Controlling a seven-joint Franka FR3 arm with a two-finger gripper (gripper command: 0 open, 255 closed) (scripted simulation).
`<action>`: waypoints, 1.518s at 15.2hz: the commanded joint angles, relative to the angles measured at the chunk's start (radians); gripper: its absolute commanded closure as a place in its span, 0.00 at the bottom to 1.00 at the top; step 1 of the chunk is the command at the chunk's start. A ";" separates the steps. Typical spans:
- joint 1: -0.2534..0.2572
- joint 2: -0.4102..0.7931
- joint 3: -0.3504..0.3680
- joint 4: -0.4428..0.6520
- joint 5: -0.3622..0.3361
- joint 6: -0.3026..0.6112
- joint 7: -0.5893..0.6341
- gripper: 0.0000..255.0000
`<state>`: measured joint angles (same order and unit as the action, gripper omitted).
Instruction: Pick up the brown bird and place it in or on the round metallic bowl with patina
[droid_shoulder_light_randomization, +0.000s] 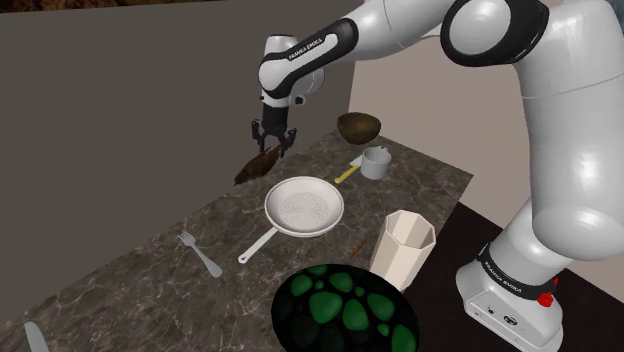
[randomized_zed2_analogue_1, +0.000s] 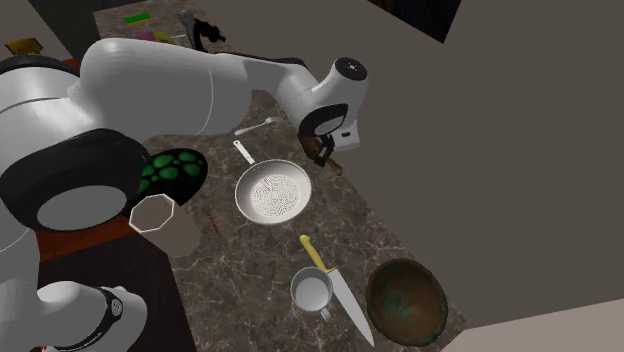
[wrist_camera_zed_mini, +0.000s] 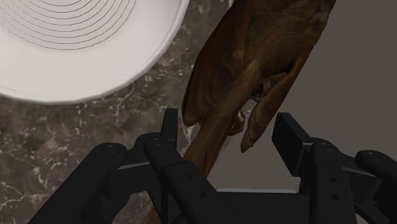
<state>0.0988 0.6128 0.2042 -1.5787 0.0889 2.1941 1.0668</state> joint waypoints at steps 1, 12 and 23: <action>-0.001 -0.018 0.002 0.001 0.002 -0.019 0.003 1.00; -0.004 -0.081 0.006 0.049 0.005 -0.128 0.017 1.00; -0.180 -0.128 -0.042 -0.001 0.037 -0.162 -0.209 1.00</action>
<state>-0.0643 0.4850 0.1672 -1.5791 0.1237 2.0349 0.8818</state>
